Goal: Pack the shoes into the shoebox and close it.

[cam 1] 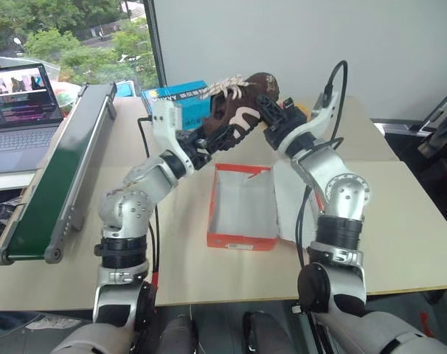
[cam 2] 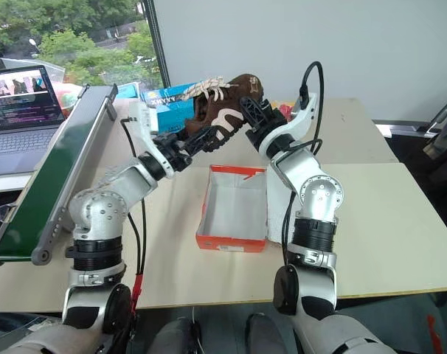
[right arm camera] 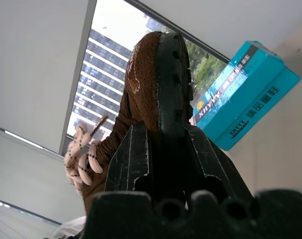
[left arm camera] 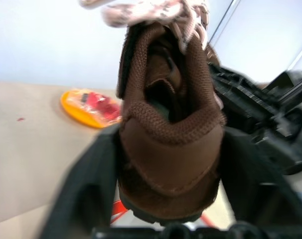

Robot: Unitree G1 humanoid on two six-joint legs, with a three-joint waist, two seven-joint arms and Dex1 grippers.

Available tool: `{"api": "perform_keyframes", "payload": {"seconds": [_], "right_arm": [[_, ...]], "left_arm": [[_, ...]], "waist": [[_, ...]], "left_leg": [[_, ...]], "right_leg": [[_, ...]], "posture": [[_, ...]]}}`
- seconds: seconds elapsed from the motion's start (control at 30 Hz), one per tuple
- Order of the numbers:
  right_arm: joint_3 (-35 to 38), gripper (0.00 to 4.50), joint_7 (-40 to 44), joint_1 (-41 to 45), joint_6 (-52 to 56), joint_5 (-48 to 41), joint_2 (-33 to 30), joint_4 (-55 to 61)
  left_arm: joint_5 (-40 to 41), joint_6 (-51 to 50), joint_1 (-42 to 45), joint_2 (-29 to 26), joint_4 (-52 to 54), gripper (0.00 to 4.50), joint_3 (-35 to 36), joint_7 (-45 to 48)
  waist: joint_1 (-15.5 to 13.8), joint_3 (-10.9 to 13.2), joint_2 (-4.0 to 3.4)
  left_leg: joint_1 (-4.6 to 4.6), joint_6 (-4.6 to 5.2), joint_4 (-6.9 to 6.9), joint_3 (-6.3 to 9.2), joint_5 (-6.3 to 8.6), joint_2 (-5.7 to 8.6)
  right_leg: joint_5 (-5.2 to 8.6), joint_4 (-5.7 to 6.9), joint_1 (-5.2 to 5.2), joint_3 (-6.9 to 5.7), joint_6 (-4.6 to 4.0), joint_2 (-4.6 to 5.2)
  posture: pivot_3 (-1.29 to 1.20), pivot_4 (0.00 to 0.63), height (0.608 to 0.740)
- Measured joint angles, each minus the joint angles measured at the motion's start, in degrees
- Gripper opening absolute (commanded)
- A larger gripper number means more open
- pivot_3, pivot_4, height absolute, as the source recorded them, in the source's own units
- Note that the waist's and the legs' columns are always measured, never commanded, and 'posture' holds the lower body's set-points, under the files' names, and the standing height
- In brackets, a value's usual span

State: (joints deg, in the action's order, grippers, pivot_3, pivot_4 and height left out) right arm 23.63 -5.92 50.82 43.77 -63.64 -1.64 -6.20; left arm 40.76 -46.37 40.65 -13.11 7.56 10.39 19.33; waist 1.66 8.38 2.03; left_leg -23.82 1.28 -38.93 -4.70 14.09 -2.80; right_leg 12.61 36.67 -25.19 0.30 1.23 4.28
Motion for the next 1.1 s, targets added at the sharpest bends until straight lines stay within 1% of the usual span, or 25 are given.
{"api": "perform_keyframes", "payload": {"seconds": [0.03,0.2,0.27,0.3,0.37,0.4,0.43,0.5,0.57,0.7,0.83,1.03,1.1], "right_arm": [[-0.16,0.36,0.00,0.10,0.00,0.32,-1.06,-0.11],[-1.36,0.35,0.44,0.82,1.70,2.44,-6.21,-1.28],[-3.78,0.35,1.20,1.43,3.97,4.52,-9.42,-1.60],[-6.52,0.35,2.19,2.11,6.90,6.35,-12.77,-1.99],[-10.16,0.35,4.22,2.74,11.78,8.72,-16.59,-2.66],[-11.89,0.35,4.76,2.79,13.76,9.44,-17.82,-2.93],[-13.26,0.35,5.44,2.80,15.51,10.63,-18.34,-3.41],[-18.22,0.35,6.99,2.79,19.60,13.49,-19.63,-4.05],[-20.61,0.35,8.02,2.67,22.03,15.36,-19.65,-4.94],[-23.60,0.35,9.80,1.58,25.10,19.19,-20.01,-5.39],[-25.30,0.35,11.80,-0.85,26.23,22.49,-20.25,-5.45],[-27.36,0.35,16.11,-1.57,27.43,27.82,-23.40,-7.41],[-28.83,1.36,17.46,-1.83,27.37,30.09,-24.05,-8.20]], "left_arm": [[0.12,-0.48,-0.01,-2.50,0.67,4.50,0.43,0.52],[-0.32,-0.88,-1.28,-13.07,1.92,4.50,3.30,4.50],[-1.96,0.11,-3.12,-17.73,2.31,4.50,2.77,7.40],[-4.03,1.07,-5.30,-22.56,2.90,4.50,1.45,10.34],[-7.03,2.88,-8.18,-27.02,3.76,4.50,0.09,13.63],[-7.65,3.09,-9.13,-28.04,4.17,4.50,-0.61,14.58],[-8.40,3.76,-9.81,-28.27,4.30,4.50,-1.21,15.46],[-9.28,4.38,-11.44,-28.37,5.66,4.50,-2.94,16.71],[-9.44,4.62,-12.46,-28.02,6.92,4.50,-4.11,17.25],[-10.53,4.97,-14.11,-27.66,9.00,4.50,-5.27,17.47],[-11.35,5.35,-14.74,-27.09,9.71,4.50,-4.88,16.91],[-11.40,5.53,-17.95,-25.27,12.26,4.50,-4.47,15.12],[-11.39,5.53,-18.74,-24.93,13.16,4.50,-4.47,14.92]], "waist": [[0.07,0.00,0.00],[0.13,0.02,-0.03],[0.35,0.03,-0.04],[0.58,0.03,-0.05],[0.59,0.04,-0.05],[0.60,0.03,-0.05],[0.58,0.04,-0.05],[0.45,0.04,-0.05],[0.37,0.04,-0.04],[0.02,0.04,-0.04],[-0.26,0.04,-0.04],[-0.60,0.04,-0.04],[-0.71,0.04,-0.04]], "left_leg": [[0.00,0.00,0.00,0.00,0.00,0.01],[0.00,0.00,0.01,-0.04,0.00,0.01],[0.01,0.00,0.04,-0.06,0.00,0.00],[0.02,0.00,0.09,-0.10,0.00,0.00],[0.02,0.00,0.09,-0.12,0.00,-0.01],[0.05,0.00,0.10,-0.13,0.00,-0.01],[0.03,0.00,0.07,-0.13,0.00,-0.01],[0.02,0.00,0.08,-0.15,0.00,-0.01],[-0.03,0.01,0.08,-0.14,0.00,-0.01],[-0.10,0.06,0.07,-0.12,0.03,-0.01],[-0.07,0.06,0.06,-0.14,0.03,0.00],[-0.05,0.07,0.05,-0.15,0.04,0.00],[-0.05,0.07,0.04,-0.16,0.04,0.01]], "right_leg": [[0.00,0.00,0.00,0.00,0.00,0.00],[0.01,0.00,-0.02,0.00,0.01,0.01],[0.02,0.00,-0.03,0.01,0.00,0.01],[0.02,-0.02,-0.06,0.05,-0.01,0.01],[0.04,-0.02,-0.06,0.04,-0.02,0.01],[0.04,-0.02,-0.04,0.05,-0.03,0.02],[0.04,-0.06,-0.06,0.06,-0.02,0.02],[0.04,-0.43,-0.03,0.04,-0.02,0.02],[0.03,-0.46,-0.05,0.05,-0.02,0.03],[0.02,-0.51,-0.08,0.04,0.00,0.03],[0.01,-0.49,-0.08,0.09,0.02,0.03],[0.00,-0.51,-0.06,0.09,0.03,0.03],[0.00,-0.50,-0.06,0.09,0.03,0.03]], "posture": [[0.00,0.150,0.740],[0.00,0.150,0.740],[0.00,0.150,0.740],[0.00,0.150,0.740],[0.00,0.150,0.740],[0.00,0.150,0.740],[0.00,0.150,0.740],[0.00,0.150,0.740],[0.00,0.150,0.740],[0.00,0.150,0.740],[0.00,0.150,0.740],[0.00,0.150,0.740],[0.00,0.150,0.740]]}}
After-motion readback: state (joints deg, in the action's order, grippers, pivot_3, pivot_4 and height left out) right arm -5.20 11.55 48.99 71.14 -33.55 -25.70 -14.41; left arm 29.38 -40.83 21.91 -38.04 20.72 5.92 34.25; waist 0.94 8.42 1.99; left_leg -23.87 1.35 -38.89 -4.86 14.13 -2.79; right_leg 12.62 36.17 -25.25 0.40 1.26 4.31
